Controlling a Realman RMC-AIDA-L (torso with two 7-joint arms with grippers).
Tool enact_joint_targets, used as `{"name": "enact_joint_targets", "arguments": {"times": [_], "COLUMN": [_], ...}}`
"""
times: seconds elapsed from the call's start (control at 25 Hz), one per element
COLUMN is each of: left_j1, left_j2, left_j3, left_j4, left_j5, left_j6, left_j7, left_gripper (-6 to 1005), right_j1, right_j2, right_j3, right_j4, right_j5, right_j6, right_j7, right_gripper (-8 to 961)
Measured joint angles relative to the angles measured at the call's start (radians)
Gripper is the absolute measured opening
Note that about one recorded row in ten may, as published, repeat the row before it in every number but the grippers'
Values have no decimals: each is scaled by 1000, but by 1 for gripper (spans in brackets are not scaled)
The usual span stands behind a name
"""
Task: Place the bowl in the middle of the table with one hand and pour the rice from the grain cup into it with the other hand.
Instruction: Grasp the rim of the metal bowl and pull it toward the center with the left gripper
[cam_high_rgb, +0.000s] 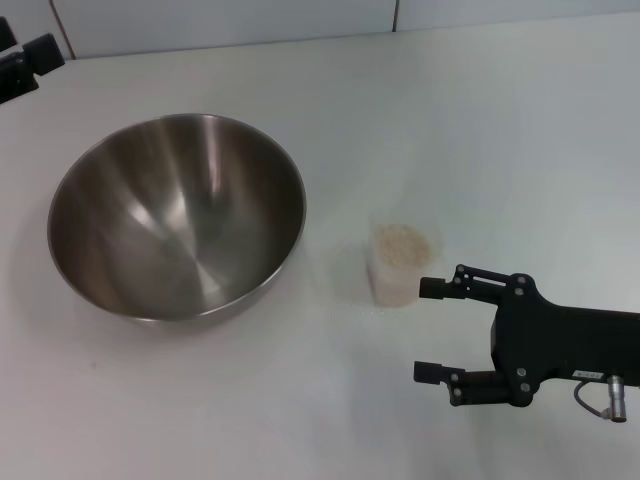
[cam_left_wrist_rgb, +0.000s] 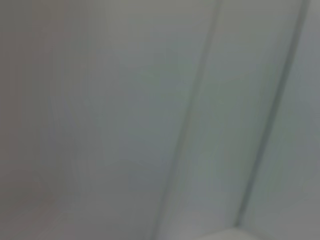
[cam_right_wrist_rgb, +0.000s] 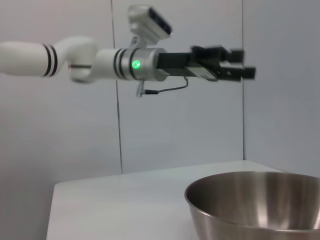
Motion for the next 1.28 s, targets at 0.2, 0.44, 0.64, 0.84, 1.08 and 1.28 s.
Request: {"name": "enact_joint_targets", "arguments": {"times": [0.2,0.44,0.64,0.84,1.08,1.28], "left_j1": [-69,-176,-234,-267,-286,-298], "left_j2": [3,0,-3,-3,-3,-3], "left_j3": [32,126,157,160,161,162], "left_j4": [179,185,93,7,-55,-97], "left_j5": [407,776,854,889,925,937], "left_j6": [-117,-120,-120,-128,-153,-161], "left_j7": [-324,-522,-530,-517,-511,-502], "left_gripper": [807,792,781,769,755,743], "right_j1": [0,0,0,0,0,0], "right_j2": [0,0,0,0,0,0], "right_j3": [0,0,0,0,0,0], "right_j4": [2,4,3,2,1,1], "right_j5": [1,3,3,3,3,2], "right_j6": [-3,-5,-5,0,3,4], "right_j7": [0,0,1,1,2,3], "right_gripper": [802,799,797,795,793,790]}}
